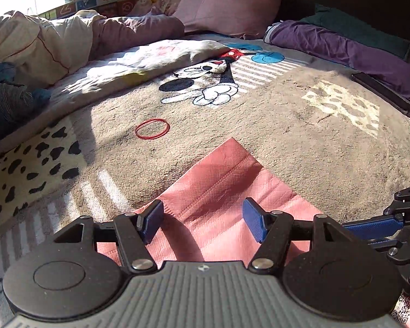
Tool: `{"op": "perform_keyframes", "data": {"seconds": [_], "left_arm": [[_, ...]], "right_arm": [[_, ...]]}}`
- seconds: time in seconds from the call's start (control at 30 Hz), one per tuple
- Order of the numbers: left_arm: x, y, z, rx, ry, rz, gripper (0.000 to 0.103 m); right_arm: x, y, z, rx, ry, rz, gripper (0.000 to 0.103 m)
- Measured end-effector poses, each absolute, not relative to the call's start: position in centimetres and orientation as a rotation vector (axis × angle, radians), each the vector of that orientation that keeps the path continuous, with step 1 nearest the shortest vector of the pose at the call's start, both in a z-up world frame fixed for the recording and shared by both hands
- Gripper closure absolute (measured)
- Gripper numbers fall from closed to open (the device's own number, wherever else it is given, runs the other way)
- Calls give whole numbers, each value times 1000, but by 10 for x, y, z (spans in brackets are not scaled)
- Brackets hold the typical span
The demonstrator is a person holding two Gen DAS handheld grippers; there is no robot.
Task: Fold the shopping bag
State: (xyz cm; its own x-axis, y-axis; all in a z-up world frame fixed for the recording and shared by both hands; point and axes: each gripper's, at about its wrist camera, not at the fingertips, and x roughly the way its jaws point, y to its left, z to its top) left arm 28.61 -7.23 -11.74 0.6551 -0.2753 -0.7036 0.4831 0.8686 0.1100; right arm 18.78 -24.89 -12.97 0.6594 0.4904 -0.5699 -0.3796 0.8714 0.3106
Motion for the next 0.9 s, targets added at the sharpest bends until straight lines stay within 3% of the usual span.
{"op": "perform_keyframes", "data": {"seconds": [0.17, 0.47, 0.6, 0.73, 0.9], "left_arm": [[295, -76, -116, 361, 738, -433, 31], [193, -31, -66, 248, 631, -419, 31], [149, -37, -92, 213, 669, -494, 32], [131, -42, -129, 201, 670, -467, 31], [127, -46, -126, 265, 667, -473, 31]], "right_arm": [[179, -246, -128, 97, 675, 494, 79], [178, -237, -135, 150, 643, 435, 79], [174, -246, -135, 174, 634, 458, 79], [153, -240, -125, -39, 542, 412, 79], [134, -241, -97, -89, 395, 547, 79]]}}
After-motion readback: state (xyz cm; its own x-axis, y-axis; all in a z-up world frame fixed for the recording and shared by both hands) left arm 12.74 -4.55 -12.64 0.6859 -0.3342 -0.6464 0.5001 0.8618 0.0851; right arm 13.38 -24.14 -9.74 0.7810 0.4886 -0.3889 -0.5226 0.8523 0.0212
